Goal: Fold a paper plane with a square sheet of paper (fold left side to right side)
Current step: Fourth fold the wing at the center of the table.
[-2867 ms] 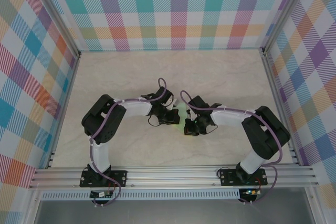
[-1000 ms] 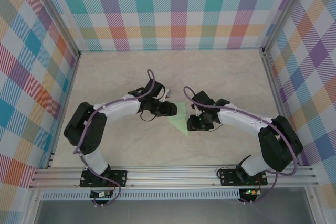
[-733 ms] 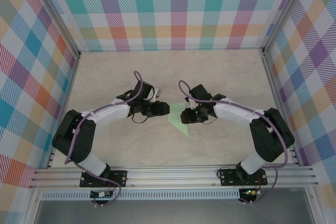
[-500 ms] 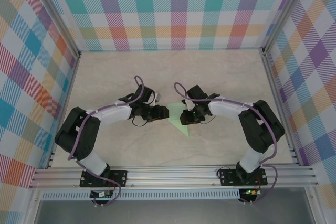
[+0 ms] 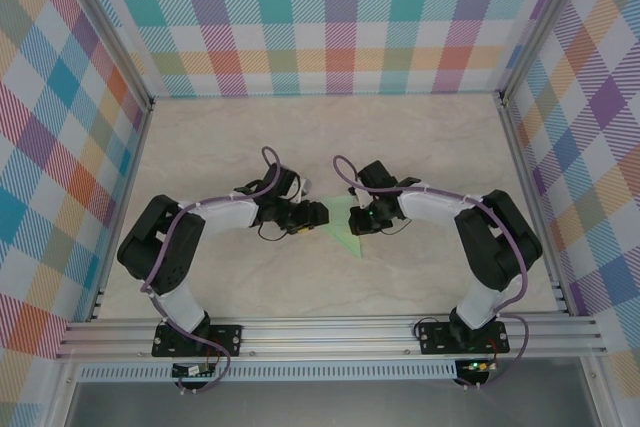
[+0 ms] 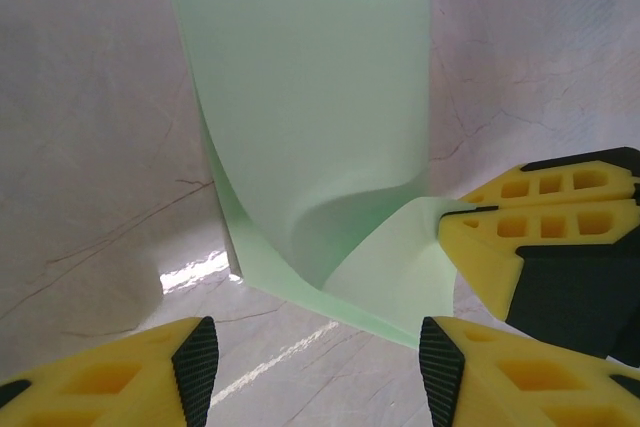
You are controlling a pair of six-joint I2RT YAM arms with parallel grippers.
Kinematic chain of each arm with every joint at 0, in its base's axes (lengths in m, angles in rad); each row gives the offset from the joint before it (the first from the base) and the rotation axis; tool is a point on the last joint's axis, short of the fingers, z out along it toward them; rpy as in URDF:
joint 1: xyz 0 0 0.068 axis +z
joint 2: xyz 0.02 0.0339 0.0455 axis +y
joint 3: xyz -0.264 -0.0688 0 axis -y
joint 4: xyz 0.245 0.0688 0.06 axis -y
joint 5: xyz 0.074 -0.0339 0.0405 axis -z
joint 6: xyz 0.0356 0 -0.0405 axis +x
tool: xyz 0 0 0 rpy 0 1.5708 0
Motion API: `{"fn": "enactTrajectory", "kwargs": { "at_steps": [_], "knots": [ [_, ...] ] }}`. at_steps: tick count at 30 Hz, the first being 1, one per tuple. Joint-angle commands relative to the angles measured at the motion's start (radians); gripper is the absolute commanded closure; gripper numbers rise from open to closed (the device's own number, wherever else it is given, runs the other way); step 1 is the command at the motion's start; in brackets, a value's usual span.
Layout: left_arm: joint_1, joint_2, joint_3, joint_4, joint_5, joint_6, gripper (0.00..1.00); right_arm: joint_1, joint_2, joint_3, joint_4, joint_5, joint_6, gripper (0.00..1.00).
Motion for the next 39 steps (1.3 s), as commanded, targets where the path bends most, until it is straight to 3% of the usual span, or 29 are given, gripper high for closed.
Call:
{"fn": "enactTrajectory", "kwargs": {
  "at_steps": [1, 25, 30, 35, 39],
  "knots": [
    [-0.019, 0.029, 0.031, 0.038, 0.031, -0.026, 0.43, -0.005, -0.032, -0.012, 0.0, 0.001, -0.003, 0.92],
    [-0.047, 0.107, 0.105, 0.029, 0.018, -0.045, 0.59, -0.007, -0.06, -0.042, 0.012, -0.007, -0.008, 0.9],
    [-0.047, 0.117, 0.139, 0.021, 0.02, -0.047, 0.71, -0.007, -0.14, -0.067, 0.013, 0.05, -0.001, 0.77],
    [-0.05, 0.104, 0.145, 0.022, 0.022, -0.057, 0.71, 0.002, -0.277, -0.126, 0.017, 0.112, 0.013, 0.64],
    [-0.053, 0.097, 0.147, 0.024, 0.024, -0.063, 0.71, 0.07, -0.39, -0.205, 0.041, 0.2, 0.036, 0.58]
  ]
}}
